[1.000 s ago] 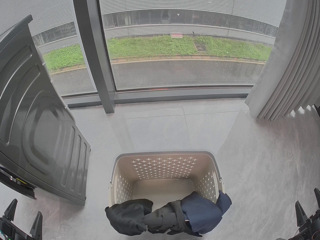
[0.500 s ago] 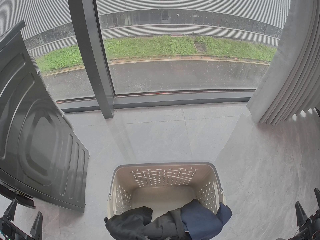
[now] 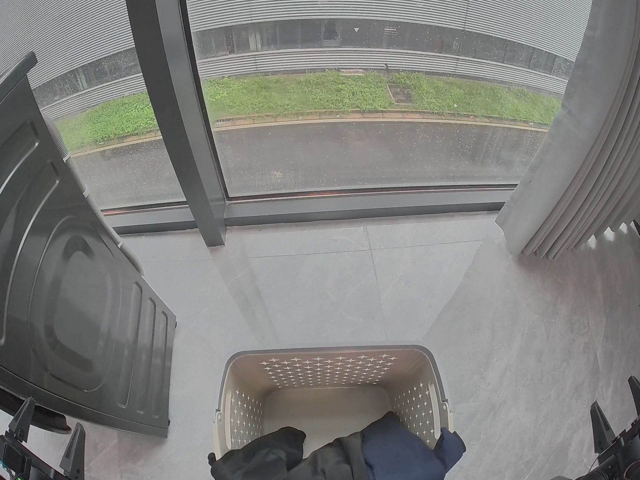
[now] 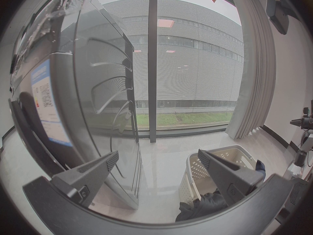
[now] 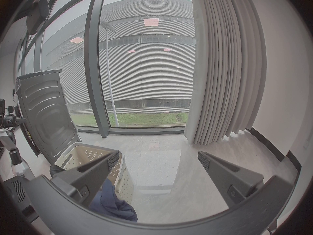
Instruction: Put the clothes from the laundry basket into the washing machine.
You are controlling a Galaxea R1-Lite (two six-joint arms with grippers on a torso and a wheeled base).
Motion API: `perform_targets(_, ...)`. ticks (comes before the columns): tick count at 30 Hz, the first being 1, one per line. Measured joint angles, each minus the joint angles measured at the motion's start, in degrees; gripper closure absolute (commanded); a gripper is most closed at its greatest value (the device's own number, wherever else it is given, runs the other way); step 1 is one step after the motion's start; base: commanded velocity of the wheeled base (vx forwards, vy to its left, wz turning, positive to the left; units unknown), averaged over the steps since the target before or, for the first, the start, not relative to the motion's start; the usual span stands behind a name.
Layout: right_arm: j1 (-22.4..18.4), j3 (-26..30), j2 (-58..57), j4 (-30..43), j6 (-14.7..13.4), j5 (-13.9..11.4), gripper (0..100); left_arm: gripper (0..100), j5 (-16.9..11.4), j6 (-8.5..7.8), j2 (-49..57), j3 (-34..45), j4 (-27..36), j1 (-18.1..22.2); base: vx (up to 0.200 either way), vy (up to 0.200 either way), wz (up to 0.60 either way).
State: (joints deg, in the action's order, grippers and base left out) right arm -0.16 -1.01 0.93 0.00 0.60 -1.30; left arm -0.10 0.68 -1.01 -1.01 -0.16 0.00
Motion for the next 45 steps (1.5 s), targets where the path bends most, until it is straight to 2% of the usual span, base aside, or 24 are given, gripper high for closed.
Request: perform_targets(45,0.0,0.0,0.0,0.0,0.0,0.0,0,0,0.0,-0.09,0.0,0.0,0.0,0.0,0.018,0.000,0.00)
